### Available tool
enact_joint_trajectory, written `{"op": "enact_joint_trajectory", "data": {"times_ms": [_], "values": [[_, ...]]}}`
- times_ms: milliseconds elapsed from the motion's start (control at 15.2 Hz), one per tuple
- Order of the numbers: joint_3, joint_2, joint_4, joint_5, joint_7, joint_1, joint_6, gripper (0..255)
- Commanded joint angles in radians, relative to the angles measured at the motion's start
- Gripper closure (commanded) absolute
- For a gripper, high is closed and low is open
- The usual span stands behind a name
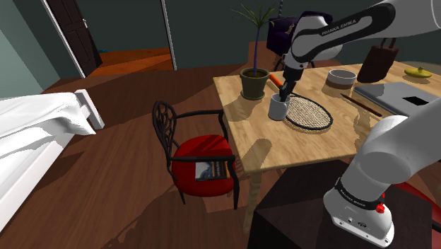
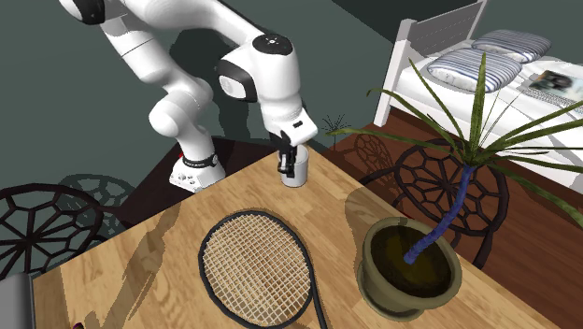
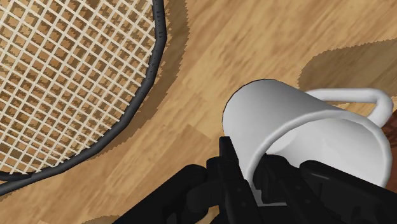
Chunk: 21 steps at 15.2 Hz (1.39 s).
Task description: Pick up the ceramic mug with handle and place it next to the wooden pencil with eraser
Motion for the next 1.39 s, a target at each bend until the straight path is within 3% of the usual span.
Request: {"op": "enact_joint_trajectory", "data": {"times_ms": [0, 1056, 1320], "values": [[0.005, -0.015, 0.016, -0.002, 0.005, -0.002, -0.031, 255], [0.035, -0.065, 0.191, 0.001, 0.027, 0.000, -0.254, 255], [-0.022, -0.134, 0.154, -0.046, -0.049, -0.048, -0.286, 255]]}}
